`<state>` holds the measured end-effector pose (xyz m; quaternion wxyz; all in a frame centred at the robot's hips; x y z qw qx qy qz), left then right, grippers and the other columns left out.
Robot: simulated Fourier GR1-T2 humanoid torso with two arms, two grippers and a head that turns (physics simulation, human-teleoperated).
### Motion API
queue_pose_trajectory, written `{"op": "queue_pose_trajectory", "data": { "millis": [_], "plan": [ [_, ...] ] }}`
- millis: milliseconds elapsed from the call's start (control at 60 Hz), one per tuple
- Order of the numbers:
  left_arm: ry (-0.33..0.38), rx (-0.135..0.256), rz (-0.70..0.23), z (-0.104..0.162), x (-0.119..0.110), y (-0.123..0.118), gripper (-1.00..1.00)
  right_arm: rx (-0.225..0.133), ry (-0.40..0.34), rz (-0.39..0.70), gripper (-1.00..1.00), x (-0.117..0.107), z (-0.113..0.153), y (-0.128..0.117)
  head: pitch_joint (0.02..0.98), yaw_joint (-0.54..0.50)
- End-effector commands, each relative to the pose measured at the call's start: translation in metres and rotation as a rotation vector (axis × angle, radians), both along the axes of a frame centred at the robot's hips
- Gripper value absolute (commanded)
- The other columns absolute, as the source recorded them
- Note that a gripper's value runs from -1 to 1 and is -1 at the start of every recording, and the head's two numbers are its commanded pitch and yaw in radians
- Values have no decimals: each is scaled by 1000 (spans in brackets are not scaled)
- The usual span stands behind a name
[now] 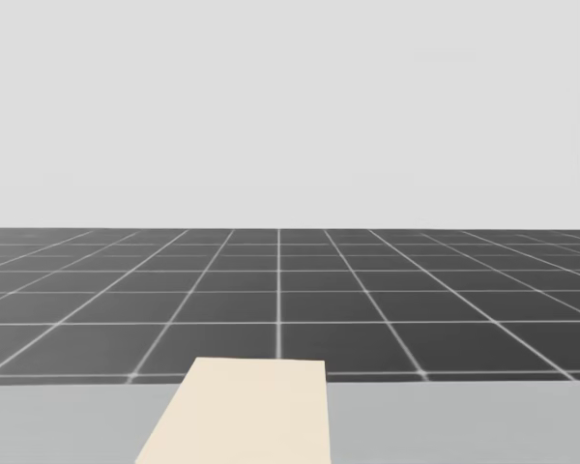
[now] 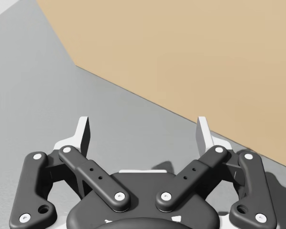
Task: Retrieve the object from inside the box.
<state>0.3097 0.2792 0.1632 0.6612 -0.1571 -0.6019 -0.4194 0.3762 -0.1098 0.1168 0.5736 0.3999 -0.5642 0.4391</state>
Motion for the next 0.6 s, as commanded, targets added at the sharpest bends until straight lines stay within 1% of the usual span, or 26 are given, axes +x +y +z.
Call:
{"op": "queue_pose_trajectory", "data": {
  "millis": [17, 50, 67, 83, 100, 117, 150, 167, 183, 200, 233, 267, 333, 350, 383, 450, 533, 550, 600],
  "plan": [
    [-8, 10, -1, 1, 0, 1, -1000, 20, 64, 39, -1000, 4, -22, 20, 162, -25],
    [-9, 9, -1, 1, -1, 1, -1000, 9, 72, 42, -1000, 3, -24, 22, 164, -25],
    [-10, 9, -1, 1, -1, 1, -1000, -6, 86, 43, -1000, 3, -26, 23, 165, -24],
    [-12, 10, 0, 1, -1, 1, -1000, -20, 63, 55, -1000, 2, -27, 24, 166, -24],
    [-13, 9, 0, 1, -1, 1, -1000, -22, 62, 58, -1000, 3, -27, 25, 166, -23],
    [-13, 8, 0, 1, -1, 1, -1000, -21, 76, 62, -1000, 2, -27, 25, 165, -22],
    [-15, 9, 1, 1, -1, 1, -1000, -18, 63, 66, -790, 2, -25, 26, 164, -20],
    [-16, 9, 2, 1, -1, 1, -1000, -7, 47, 53, -76, 2, -24, 26, 163, -20],
    [-16, 9, 3, 1, -1, 2, -1000, -1, 44, 47, 236, 2, -23, 26, 163, -20],
    [-17, 11, 5, 1, -1, 2, -1000, 7, 41, 47, 1000, 3, -20, 26, 161, -21],
    [-18, 16, 7, 1, -1, 2, -1000, 9, 40, 43, 1000, 4, -17, 25, 160, -22],
    [-18, 17, 7, 1, -1, 2, -1000, 7, 19, 36, 1000, 4, -14, 24, 160, -22],
    [-20, 18, 8, 1, -1, 2, -1000, 10, 9, 30, 1000, 3, -8, 19, 157, -21],
    [-20, 19, 9, 1, -1, 2, -1000, 6, -7, 28, 1000, 2, -6, 16, 156, -22],
    [-21, 19, 9, 1, -1, 2, -1000, 9, -15, 22, 1000, 2, -4, 14, 154, -22],
    [-21, 22, 11, 1, -1, 2, -1000, 9, -59, 4, 1000, -3, 5, 1, 149, -23],
    [-22, 21, 13, 1, -1, 2, -1000, 25, -100, -31, 1000, -9, 16, -17, 146, -24],
    [-24, 20, 16, 1, 0, 3, -1000, 27, -113, -50, 1000, -11, 20, -26, 145, -25],
    [-25, 18, 19, 2, 0, 4, -1000, 33, -128, -77, 1000, -14, 24, -39, 143, -25]
  ]
}}
